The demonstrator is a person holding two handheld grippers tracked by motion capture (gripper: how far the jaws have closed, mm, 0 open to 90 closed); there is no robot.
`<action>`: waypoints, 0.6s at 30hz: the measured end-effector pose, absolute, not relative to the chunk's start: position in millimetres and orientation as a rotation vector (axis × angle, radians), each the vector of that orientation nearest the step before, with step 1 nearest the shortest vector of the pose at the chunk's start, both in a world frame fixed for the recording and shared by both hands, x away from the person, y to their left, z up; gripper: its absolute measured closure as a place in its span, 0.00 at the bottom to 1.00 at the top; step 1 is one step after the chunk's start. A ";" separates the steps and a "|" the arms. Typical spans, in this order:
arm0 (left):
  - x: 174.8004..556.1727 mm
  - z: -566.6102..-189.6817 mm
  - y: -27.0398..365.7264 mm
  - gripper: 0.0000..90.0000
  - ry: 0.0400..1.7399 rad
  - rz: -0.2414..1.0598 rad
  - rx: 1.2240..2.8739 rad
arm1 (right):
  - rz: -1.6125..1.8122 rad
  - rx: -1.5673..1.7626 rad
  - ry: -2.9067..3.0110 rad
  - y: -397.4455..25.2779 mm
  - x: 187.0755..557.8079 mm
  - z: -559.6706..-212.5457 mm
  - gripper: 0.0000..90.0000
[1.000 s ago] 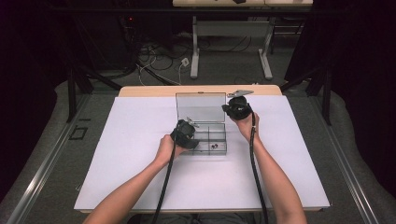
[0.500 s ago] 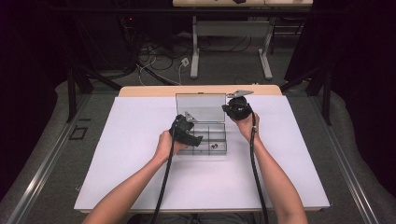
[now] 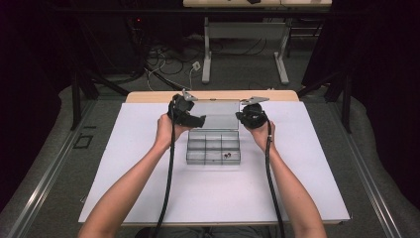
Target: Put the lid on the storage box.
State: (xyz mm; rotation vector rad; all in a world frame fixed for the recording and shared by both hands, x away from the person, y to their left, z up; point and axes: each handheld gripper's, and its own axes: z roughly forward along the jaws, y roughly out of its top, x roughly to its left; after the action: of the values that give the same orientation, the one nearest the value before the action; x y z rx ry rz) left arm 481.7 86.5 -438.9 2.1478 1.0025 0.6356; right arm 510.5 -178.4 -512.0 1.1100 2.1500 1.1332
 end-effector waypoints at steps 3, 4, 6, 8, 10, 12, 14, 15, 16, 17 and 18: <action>488.1 -430.7 89.4 0.33 1.019 0.652 2.156 | 1.125 1.125 2.145 -178.8 510.4 -513.0 1.00; 490.0 -429.4 91.0 0.35 1.018 0.658 2.151 | 1.130 1.122 2.145 -179.0 510.7 -513.6 1.00; 492.2 -428.1 93.5 0.38 1.018 0.661 2.152 | 1.130 1.114 2.146 -179.5 510.3 -513.5 1.00; 493.9 -428.2 96.3 0.41 1.015 0.661 2.153 | 1.132 1.109 2.148 -179.3 509.9 -513.2 1.00; 495.4 -429.0 98.0 0.46 1.010 0.650 2.156 | 1.132 1.107 2.150 -179.3 509.7 -513.0 1.00; 496.3 -430.1 99.0 0.53 0.993 0.650 2.161 | 1.122 1.092 2.151 -179.3 509.9 -512.9 1.00; 496.1 -430.2 99.6 0.62 0.975 0.657 2.159 | 1.111 1.091 2.154 -179.4 509.0 -512.3 1.00; 496.3 -430.2 100.4 0.65 0.964 0.670 2.160 | 1.118 1.099 2.152 -178.8 508.6 -512.7 1.00; 496.4 -430.3 101.7 0.68 0.962 0.676 2.155 | 1.112 1.092 2.151 -179.0 508.7 -513.0 1.00; 496.6 -429.7 103.7 0.70 0.960 0.667 2.162 | 1.114 1.098 2.151 -179.0 508.4 -513.2 1.00; 497.1 -430.1 105.0 0.73 0.956 0.663 2.150 | 1.112 1.097 2.153 -179.0 508.2 -513.2 1.00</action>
State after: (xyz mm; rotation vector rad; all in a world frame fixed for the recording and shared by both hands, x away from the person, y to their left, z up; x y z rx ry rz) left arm 497.1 105.0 -430.1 2.1500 0.9563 0.6631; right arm 508.2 -179.0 -513.2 1.0967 2.1528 1.1123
